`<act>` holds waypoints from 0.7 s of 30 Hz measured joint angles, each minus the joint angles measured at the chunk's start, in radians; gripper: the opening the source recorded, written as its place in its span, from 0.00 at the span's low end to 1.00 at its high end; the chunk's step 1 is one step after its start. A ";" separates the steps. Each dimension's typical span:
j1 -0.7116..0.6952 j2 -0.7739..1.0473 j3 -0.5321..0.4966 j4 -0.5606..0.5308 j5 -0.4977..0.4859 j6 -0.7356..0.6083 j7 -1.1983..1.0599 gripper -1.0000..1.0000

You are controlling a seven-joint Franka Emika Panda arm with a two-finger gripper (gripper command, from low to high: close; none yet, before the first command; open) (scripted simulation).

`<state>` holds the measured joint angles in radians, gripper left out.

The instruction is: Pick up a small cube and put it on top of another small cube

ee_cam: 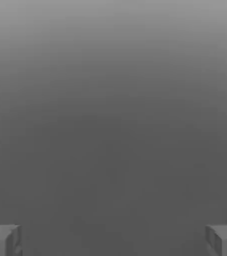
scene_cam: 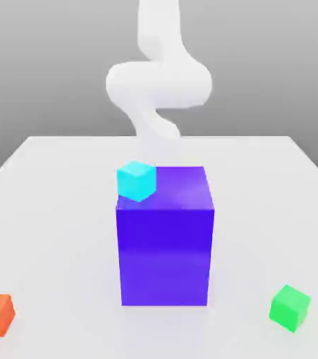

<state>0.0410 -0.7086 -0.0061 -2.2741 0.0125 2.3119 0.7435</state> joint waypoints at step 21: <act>0.267 0.767 0.054 0.218 0.054 0.101 -0.440 0.50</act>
<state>0.3077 0.0587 0.0482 -2.0562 0.0666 2.4127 0.3037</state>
